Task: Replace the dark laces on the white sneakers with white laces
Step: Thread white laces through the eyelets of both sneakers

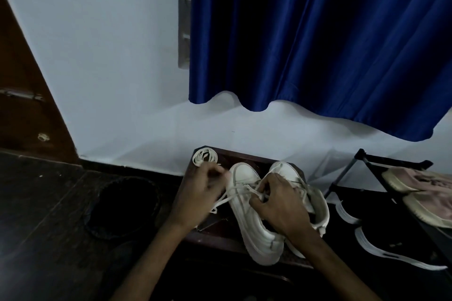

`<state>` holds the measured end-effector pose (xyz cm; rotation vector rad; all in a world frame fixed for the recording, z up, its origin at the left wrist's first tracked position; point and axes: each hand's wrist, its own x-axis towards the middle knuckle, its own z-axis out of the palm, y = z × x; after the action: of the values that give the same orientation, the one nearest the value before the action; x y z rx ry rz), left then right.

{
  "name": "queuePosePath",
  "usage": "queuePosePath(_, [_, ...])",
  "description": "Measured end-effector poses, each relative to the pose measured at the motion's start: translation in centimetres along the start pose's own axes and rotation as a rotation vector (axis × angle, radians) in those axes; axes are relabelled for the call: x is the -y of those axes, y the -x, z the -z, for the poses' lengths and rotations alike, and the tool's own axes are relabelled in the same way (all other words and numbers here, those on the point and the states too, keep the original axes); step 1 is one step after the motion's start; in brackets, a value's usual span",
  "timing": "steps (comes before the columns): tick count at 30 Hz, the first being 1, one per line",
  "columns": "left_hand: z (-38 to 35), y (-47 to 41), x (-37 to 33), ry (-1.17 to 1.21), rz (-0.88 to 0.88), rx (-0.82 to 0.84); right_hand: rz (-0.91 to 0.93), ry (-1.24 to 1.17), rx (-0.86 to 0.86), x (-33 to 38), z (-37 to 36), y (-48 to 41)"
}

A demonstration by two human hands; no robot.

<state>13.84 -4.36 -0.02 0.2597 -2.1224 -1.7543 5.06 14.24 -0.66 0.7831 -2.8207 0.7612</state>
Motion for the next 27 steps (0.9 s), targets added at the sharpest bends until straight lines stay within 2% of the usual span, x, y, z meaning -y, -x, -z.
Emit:
queuePosePath(2, [-2.4,0.2,2.7,-0.461,-0.050,0.140,0.002,0.016,0.000,0.1,0.1,0.0])
queuePosePath(3, [-3.3,0.3,3.4,-0.608,-0.048,0.144,0.000,0.019,0.002,0.1,0.0,0.0])
queuePosePath(6, [-4.3,0.8,4.3,-0.713,-0.085,0.100,-0.013,-0.004,-0.003,0.0,-0.1,0.1])
queuePosePath(8, [-3.5,1.3,3.4,-0.532,-0.124,0.172,-0.028,-0.016,0.001,-0.1,-0.1,0.0])
queuePosePath(9, [-2.9,1.7,2.2,-0.365,-0.140,0.199,-0.029,-0.010,0.006,-0.1,-0.1,0.0])
queuePosePath(10, [-2.2,2.2,0.3,-0.159,-0.139,0.152,-0.029,-0.002,0.010,-0.1,-0.1,0.0])
queuePosePath(13, [0.7,3.2,-5.8,0.477,-0.188,-0.238,-0.028,-0.007,0.017,0.0,0.0,0.0])
queuePosePath(14, [1.9,3.2,-7.3,0.597,-0.233,-0.294,-0.029,-0.011,0.019,0.1,0.0,0.0])
queuePosePath(17, [3.8,2.4,-8.9,0.664,-0.347,-0.292,-0.035,-0.017,0.020,0.1,0.1,0.1])
queuePosePath(19, [3.3,1.8,-8.5,0.677,-0.287,-0.297,-0.042,-0.013,0.027,0.1,0.1,0.1])
queuePosePath(21, [2.4,1.8,-8.1,0.845,-0.173,-0.272,-0.048,-0.009,0.030,0.2,0.1,0.1])
queuePosePath(23, [2.8,2.4,-8.1,1.135,-0.124,-0.154,-0.050,-0.013,0.032,0.2,0.1,0.1])
queuePosePath(25, [3.9,3.4,-8.5,1.297,-0.230,0.051,-0.050,-0.021,0.028,0.1,0.0,0.0])
queuePosePath(27, [3.9,4.3,-8.9,1.302,-0.319,0.208,-0.050,-0.018,0.033,0.1,0.0,-0.1])
